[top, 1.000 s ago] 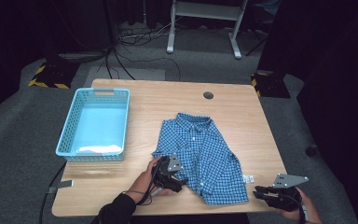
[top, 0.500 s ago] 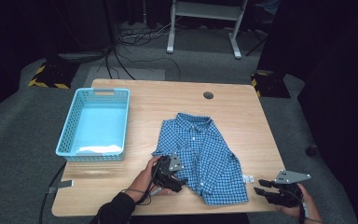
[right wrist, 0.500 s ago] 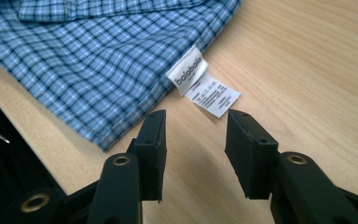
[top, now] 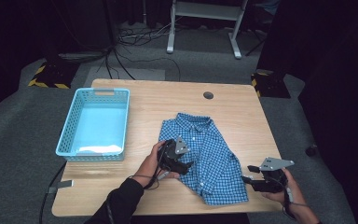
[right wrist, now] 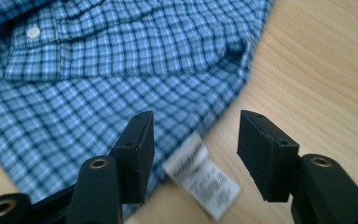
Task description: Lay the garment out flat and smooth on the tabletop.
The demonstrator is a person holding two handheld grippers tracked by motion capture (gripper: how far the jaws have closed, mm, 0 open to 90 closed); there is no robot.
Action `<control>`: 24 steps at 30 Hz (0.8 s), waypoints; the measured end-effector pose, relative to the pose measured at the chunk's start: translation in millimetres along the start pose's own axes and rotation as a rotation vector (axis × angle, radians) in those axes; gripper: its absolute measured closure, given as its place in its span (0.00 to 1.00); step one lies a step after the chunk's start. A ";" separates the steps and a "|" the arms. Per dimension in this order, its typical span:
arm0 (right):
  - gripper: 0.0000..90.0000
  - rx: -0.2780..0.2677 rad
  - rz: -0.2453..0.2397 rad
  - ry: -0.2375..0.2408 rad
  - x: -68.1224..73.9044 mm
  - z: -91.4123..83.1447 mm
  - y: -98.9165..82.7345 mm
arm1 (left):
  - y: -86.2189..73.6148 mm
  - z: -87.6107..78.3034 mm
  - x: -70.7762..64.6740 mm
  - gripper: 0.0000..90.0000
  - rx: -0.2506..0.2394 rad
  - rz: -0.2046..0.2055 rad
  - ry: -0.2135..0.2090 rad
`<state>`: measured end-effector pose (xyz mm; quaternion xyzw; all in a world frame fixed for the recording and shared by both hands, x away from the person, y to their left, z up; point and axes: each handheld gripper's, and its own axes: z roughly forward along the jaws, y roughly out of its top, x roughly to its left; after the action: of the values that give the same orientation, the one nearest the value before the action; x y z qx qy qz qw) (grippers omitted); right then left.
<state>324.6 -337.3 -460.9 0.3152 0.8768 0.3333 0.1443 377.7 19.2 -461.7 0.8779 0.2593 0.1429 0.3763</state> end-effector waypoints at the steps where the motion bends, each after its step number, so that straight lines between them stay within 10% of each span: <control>1: 0.51 0.001 -0.008 0.002 -0.2 3.3 3.3 | 2.6 3.6 0.4 0.24 -0.001 -0.003 0.002; 12: 0.48 0.032 -0.042 0.029 -0.7 40.0 32.8 | 14.1 35.7 6.2 0.31 0.087 0.017 0.013; 24: 0.48 0.072 -0.060 0.044 8.7 80.0 54.2 | 6.0 36.1 9.3 0.89 0.158 0.074 -0.021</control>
<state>379.7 -260.7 -483.6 0.2863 0.9003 0.3036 0.1237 403.5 -0.2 -481.2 0.9154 0.2329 0.1265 0.3030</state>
